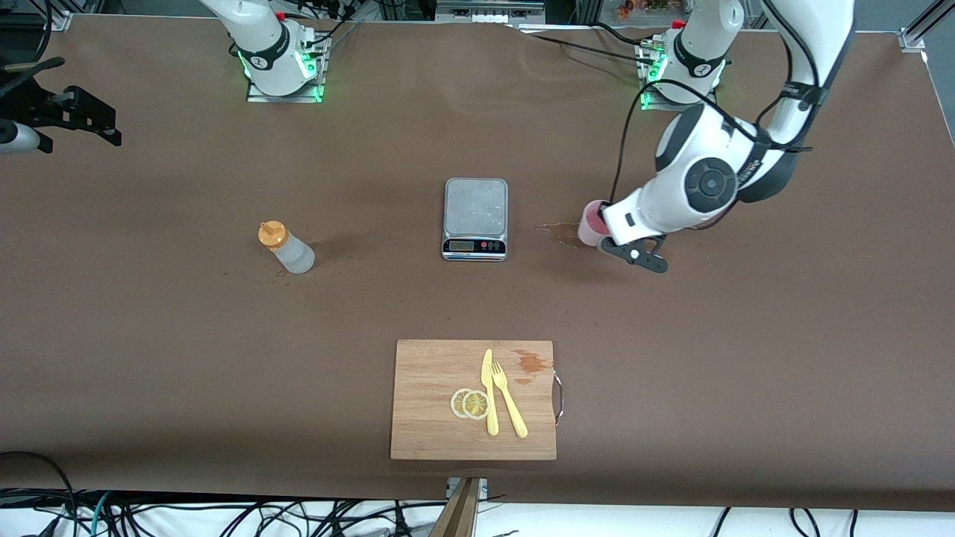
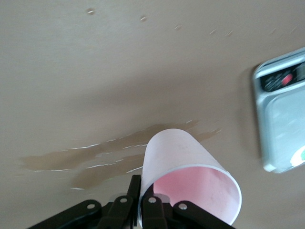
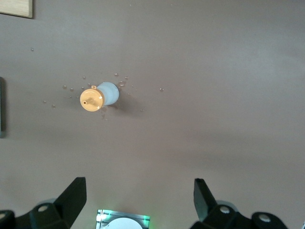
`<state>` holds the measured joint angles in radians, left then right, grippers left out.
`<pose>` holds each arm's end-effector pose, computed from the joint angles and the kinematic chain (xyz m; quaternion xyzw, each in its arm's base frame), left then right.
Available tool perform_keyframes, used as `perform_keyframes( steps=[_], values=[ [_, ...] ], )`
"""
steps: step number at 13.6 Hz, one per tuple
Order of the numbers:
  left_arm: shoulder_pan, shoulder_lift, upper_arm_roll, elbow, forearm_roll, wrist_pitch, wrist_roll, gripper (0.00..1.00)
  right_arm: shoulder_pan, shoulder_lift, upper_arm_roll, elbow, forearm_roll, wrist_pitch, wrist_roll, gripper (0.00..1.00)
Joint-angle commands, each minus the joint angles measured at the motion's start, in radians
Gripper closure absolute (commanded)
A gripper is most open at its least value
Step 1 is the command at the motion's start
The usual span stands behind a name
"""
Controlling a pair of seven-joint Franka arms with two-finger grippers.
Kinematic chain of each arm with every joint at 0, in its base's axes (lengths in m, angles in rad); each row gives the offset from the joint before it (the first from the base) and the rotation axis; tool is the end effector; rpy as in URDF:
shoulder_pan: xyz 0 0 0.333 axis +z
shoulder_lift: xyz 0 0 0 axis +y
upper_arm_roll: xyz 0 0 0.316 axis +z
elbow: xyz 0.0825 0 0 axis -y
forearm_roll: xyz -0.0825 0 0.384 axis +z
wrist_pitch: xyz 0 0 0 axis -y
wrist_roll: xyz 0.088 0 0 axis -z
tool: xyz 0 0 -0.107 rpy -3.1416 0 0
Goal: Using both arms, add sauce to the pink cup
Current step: 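Lift the pink cup with the left gripper and carry it to the scale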
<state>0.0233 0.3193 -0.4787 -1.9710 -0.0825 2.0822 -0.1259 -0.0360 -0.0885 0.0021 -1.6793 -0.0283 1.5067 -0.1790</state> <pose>0.5285 -0.2529 0.3140 0.9811 -0.1355 -0.1143 0.0775 0.5181 -0.0207 0.6159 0.9964 0.0721 -0.0433 0.0097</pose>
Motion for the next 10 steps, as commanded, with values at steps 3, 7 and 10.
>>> perform_keyframes(
  steps=[3,7,10],
  values=[
    [-0.172,0.158,0.005,0.248,-0.008,-0.021,-0.338,1.00,-0.002,0.023,-0.002,0.026,-0.004,-0.016,-0.039,0.00],
    [-0.310,0.250,0.020,0.302,0.038,-0.005,-0.486,1.00,-0.002,0.001,-0.013,0.026,0.027,-0.026,-0.163,0.00],
    [-0.371,0.264,0.017,0.307,0.084,0.004,-0.537,1.00,-0.002,-0.017,-0.010,0.018,0.056,-0.069,-0.181,0.00]
  ],
)
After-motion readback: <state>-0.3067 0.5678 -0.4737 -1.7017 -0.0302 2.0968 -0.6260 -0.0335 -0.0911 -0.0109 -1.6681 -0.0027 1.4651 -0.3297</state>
